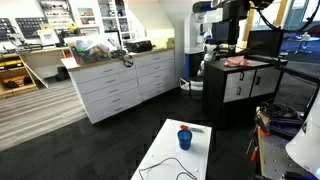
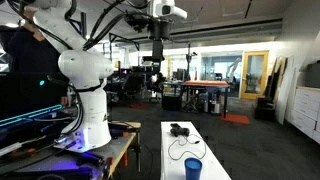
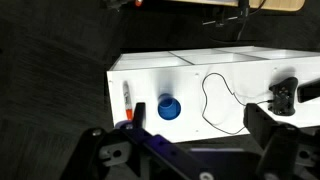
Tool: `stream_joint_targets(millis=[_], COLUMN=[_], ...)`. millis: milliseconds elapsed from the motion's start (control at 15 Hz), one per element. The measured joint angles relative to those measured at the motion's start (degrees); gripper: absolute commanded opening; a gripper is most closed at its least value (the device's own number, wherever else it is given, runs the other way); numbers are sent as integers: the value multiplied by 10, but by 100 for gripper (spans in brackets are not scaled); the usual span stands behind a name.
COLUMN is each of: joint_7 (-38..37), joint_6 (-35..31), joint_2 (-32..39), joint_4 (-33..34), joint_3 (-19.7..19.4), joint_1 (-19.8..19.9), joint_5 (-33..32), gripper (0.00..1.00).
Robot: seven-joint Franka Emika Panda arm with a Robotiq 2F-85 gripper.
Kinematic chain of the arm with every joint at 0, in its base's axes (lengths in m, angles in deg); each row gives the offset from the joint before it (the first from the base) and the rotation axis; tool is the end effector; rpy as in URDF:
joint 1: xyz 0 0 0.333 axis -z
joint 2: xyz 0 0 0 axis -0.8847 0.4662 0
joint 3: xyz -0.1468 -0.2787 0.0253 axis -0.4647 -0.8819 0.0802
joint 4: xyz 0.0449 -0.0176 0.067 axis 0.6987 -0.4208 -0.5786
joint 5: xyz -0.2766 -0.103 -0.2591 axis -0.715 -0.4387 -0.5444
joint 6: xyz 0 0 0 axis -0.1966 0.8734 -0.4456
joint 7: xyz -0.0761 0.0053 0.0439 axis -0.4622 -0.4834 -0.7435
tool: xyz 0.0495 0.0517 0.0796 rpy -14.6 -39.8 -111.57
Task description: Get the marker from the table and put it in the blue cup
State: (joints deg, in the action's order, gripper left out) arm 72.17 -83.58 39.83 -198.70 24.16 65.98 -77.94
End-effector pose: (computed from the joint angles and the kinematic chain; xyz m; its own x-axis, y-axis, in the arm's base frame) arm 0.2960 -0.0852 0.4723 0.9980 0.0482 -0.0404 0.0432 -0.9924 -0.1156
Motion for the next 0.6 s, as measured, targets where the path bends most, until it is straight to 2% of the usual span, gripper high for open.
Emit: stream_joint_targets(millis=[333, 600], joint_7=[0, 0], joint_6=[-4, -33], joint_2=[1, 19], joint_4=[0, -6], joint_3=[2, 7], joint_1=[0, 0], joint_5=[0, 0], gripper=[100, 100])
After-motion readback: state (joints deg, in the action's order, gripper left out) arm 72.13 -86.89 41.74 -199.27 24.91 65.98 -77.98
